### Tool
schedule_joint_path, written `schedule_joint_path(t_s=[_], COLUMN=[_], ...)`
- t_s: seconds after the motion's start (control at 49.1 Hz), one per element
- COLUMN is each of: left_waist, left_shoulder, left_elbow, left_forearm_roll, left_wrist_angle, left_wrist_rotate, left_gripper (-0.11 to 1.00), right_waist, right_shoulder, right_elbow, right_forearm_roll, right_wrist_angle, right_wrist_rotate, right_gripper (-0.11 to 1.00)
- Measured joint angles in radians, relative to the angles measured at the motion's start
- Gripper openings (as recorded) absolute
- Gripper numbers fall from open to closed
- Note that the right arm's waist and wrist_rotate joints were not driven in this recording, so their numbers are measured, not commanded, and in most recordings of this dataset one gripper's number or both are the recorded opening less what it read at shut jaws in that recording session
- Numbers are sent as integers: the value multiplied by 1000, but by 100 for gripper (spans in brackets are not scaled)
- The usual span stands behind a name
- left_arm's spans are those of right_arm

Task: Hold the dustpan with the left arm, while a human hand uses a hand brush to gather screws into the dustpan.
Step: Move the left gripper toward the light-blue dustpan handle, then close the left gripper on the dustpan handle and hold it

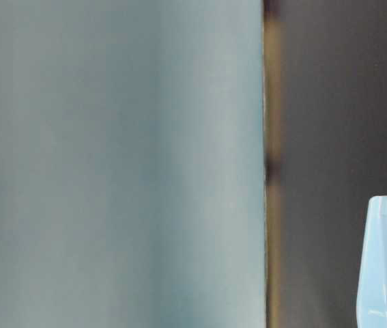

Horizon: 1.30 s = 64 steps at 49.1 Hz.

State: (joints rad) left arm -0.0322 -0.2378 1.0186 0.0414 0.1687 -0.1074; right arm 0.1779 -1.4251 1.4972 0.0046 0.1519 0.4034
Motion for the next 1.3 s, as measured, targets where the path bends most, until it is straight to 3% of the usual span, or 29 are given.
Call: schedule_joint_path(t_s=[0.428,0.916,1.018,1.201,1.303], left_waist=[-3,-5,-5,-8,-11], left_shoulder=[114,140,140,140,138], left_elbow=[-17,-5,-5,-3,5], left_forearm_roll=[0,0,0,0,0], left_wrist_angle=[-58,-144,-147,-150,-163], left_wrist_rotate=[-15,-15,-15,-12,-12], left_gripper=[87,83,73,30,31], right_waist=[0,0,0,0,0], right_shoulder=[-34,-34,-34,-34,-34], right_elbow=[17,17,17,17,17], right_forearm_roll=[0,0,0,0,0], right_wrist_angle=[0,0,0,0,0], right_wrist_rotate=[0,0,0,0,0], right_gripper=[0,0,0,0,0])
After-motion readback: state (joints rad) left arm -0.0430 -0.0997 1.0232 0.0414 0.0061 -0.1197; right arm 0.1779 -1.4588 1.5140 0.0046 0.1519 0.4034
